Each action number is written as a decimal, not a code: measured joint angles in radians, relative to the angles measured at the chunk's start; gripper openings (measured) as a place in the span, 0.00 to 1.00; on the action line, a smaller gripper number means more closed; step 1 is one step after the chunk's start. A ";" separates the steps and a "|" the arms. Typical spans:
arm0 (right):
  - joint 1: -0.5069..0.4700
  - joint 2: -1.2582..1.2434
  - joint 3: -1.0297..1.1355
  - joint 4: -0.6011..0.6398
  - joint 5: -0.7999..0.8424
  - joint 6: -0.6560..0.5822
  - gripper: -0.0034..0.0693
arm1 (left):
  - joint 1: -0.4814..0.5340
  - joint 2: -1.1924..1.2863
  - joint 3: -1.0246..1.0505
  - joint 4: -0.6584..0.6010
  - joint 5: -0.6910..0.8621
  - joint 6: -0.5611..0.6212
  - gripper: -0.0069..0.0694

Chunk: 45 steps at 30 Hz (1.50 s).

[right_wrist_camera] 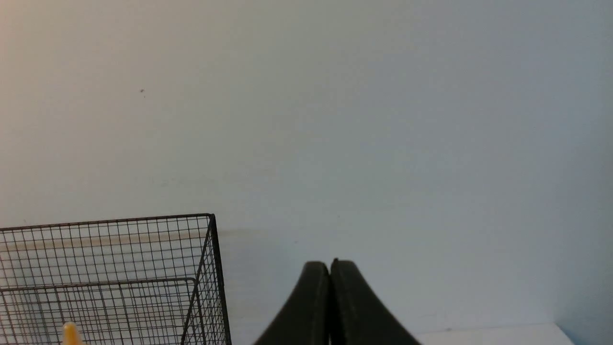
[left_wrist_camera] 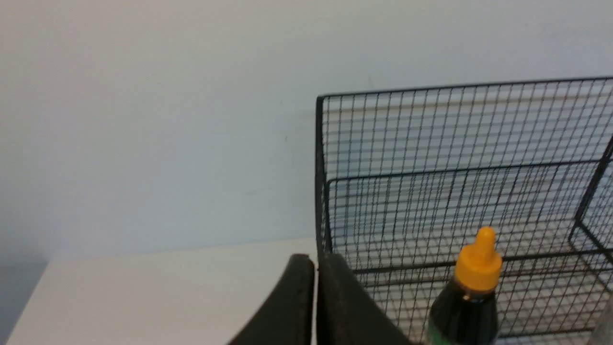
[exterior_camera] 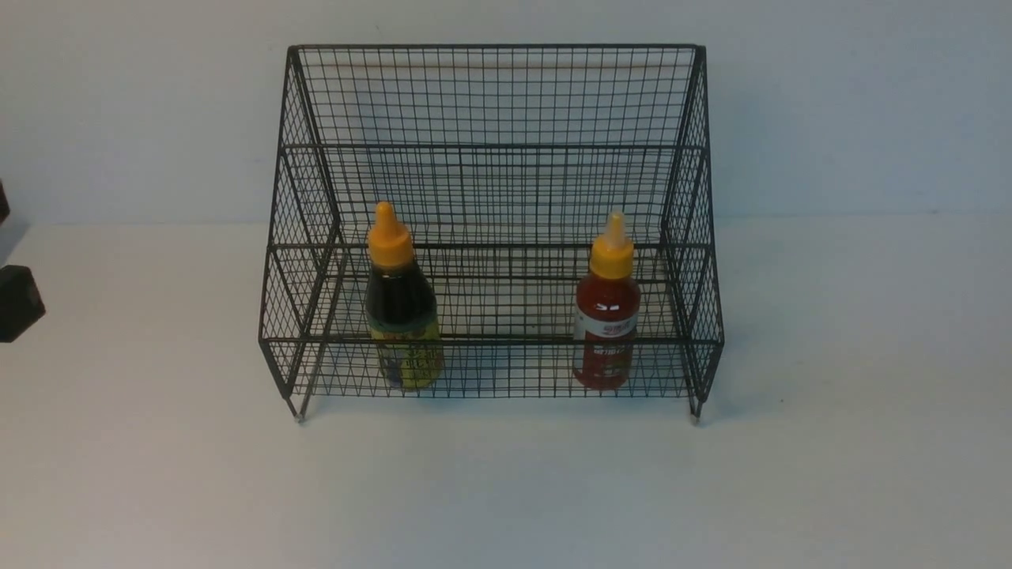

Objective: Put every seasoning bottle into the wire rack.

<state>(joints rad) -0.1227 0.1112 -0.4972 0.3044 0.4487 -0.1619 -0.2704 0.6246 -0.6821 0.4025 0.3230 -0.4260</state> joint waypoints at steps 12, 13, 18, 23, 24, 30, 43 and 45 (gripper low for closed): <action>0.000 -0.003 0.002 0.000 0.002 -0.013 0.03 | 0.000 -0.109 0.233 0.017 -0.418 -0.008 0.08; 0.000 -0.003 0.002 0.000 0.002 -0.013 0.03 | 0.000 -0.109 0.233 0.017 -0.419 -0.008 0.08; 0.000 -0.003 0.002 0.000 0.002 -0.013 0.03 | 0.000 -0.111 0.233 0.019 -0.429 -0.008 0.08; 0.000 -0.003 0.002 0.000 0.002 -0.013 0.03 | 0.000 -0.111 0.233 0.020 -0.429 -0.008 0.08; 0.000 -0.003 0.002 0.000 0.002 -0.013 0.03 | 0.000 -0.111 0.233 0.020 -0.429 -0.008 0.08; 0.000 -0.003 0.002 0.000 0.004 -0.013 0.03 | 0.000 -0.112 0.233 0.056 -0.425 0.021 0.08; 0.000 -0.003 0.002 0.000 0.017 -0.019 0.03 | 0.087 -0.349 0.394 -0.284 -0.071 0.426 0.09; 0.000 -0.003 0.002 0.000 0.018 -0.029 0.03 | 0.122 -0.414 0.454 -0.353 -0.058 0.522 0.09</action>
<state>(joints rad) -0.1227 0.1082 -0.4950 0.3044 0.4668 -0.1906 -0.1483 0.2110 -0.2276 0.0493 0.2650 0.0963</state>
